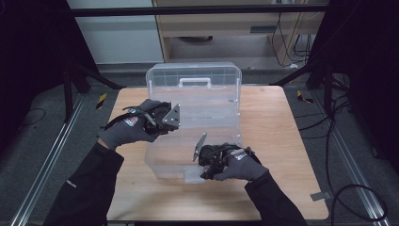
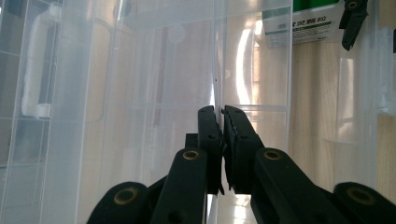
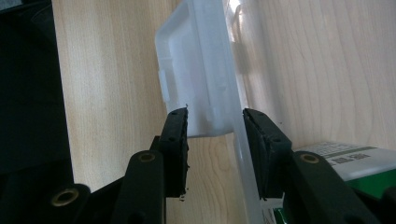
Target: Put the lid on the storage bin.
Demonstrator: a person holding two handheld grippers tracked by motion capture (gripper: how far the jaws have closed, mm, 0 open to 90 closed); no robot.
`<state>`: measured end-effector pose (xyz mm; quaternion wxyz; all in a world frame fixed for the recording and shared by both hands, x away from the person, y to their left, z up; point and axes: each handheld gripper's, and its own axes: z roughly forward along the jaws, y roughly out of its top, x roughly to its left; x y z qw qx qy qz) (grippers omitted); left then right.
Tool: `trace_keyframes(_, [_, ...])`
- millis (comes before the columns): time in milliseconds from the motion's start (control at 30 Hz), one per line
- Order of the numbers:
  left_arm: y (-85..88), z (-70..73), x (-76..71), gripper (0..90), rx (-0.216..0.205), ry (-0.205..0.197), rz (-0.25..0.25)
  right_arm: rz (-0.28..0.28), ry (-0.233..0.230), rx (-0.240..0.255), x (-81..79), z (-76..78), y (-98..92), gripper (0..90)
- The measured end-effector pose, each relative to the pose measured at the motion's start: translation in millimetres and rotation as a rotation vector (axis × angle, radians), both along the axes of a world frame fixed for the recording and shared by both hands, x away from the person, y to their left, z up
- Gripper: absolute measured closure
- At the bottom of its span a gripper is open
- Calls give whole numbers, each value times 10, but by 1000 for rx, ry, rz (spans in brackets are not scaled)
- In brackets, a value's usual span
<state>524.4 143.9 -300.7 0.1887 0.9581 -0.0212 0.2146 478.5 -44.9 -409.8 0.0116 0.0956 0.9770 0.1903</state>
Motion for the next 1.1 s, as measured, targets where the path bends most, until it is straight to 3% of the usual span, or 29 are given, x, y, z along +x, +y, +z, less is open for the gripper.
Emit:
trace_keyframes(1000, [4, -48, -139, 846, 16, 1, -16, -45, -18, 61, -33, -2, -55, 606])
trace_keyframes(1100, [10, -56, -149, 846, 13, 5, -17, -57, -34, 91, -49, 10, -80, 617])
